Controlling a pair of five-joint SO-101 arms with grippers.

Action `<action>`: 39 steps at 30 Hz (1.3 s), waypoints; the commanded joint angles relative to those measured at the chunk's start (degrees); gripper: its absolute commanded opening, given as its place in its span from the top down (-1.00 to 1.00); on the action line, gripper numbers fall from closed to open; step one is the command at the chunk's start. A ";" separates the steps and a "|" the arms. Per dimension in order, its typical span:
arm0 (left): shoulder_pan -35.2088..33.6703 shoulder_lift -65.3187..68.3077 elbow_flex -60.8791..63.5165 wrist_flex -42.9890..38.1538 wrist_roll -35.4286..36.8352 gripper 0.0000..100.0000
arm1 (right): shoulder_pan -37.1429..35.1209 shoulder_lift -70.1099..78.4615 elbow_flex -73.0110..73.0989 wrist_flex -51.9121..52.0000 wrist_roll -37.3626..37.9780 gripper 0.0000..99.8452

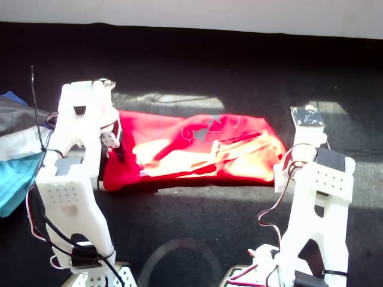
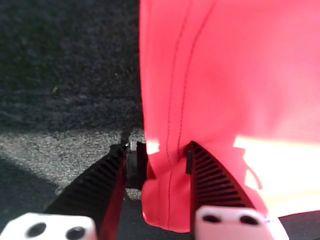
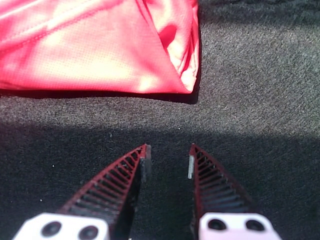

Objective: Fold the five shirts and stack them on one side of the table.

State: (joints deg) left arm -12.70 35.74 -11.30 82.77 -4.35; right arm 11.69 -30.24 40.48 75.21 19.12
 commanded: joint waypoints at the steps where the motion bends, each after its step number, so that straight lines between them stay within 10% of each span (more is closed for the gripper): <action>1: 0.22 1.63 -1.01 -1.05 0.97 0.66 | 0.48 -1.71 -0.22 -0.13 -0.53 0.74; 13: 1.89 3.03 -1.01 -0.97 0.79 0.98 | 0.66 -1.71 -0.40 -0.13 -0.53 0.74; 29: -19.38 3.03 -22.11 15.03 -12.31 0.98 | 7.87 -1.71 9.98 -9.80 -0.44 0.74; 39: -10.51 1.80 -23.16 18.20 -13.10 0.98 | 9.45 -1.71 27.47 -30.99 -0.88 0.74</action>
State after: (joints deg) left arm -27.74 39.25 -32.75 100.09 -17.19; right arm 20.40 -30.24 64.48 49.98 18.59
